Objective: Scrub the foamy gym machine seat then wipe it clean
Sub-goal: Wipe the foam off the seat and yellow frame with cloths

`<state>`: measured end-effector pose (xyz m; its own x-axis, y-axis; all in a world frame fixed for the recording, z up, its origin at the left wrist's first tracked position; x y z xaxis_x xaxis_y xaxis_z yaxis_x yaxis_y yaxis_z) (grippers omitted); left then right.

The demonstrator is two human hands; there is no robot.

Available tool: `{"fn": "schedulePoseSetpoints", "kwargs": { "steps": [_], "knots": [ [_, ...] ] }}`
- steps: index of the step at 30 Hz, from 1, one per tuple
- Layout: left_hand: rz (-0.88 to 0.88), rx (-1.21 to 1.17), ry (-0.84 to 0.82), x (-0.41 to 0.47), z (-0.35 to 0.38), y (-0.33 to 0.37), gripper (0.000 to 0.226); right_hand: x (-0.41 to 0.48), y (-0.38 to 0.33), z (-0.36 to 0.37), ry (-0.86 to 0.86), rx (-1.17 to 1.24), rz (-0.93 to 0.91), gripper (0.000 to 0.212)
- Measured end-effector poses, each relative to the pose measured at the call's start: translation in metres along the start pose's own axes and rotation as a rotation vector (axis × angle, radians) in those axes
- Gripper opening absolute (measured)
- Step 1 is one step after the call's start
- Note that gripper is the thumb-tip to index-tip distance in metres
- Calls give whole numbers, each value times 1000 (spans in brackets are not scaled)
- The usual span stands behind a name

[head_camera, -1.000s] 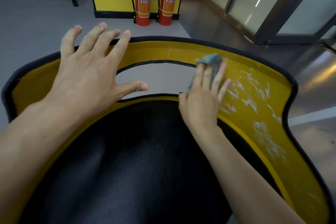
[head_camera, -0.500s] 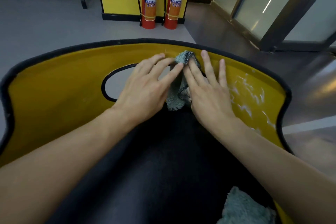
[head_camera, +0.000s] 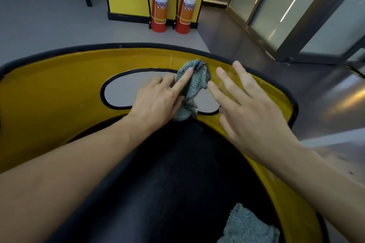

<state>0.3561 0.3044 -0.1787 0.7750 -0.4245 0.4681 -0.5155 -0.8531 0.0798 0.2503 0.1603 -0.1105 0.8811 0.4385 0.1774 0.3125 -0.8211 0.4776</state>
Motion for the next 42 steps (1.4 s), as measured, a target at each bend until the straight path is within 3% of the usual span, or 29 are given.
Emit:
{"fn": "schedulePoseSetpoints", "kwargs": {
  "steps": [3,8,14,26,39,42],
  "knots": [
    [-49,15,30,-2,3,13,71,-14,24,-20,78,30,20,69],
    [-108,-12,85,-4,1,34,74,-24,66,10,-101,221,87,91],
    [-153,-112,72,-12,13,43,74,-25,81,10,-60,489,125,100],
    [-287,-265,140,-7,28,57,71,-23,94,21,72,638,244,90],
    [-350,-305,3,5,42,78,77,-24,88,19,104,582,257,83],
    [-254,-283,-20,-1,46,107,77,-23,88,19,122,592,259,80]
  ]
}}
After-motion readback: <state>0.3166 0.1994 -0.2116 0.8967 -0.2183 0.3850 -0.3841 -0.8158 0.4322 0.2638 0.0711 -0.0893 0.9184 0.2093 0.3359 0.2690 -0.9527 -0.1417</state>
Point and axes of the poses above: each hand's wrist, its own x-axis towards the middle knuckle, its own z-axis out of the palm, y = z × x, the point moved 6 cm from there along x, towards the middle knuckle, and after that the axes turned 6 degrees about -z, right-handed, at the moved point
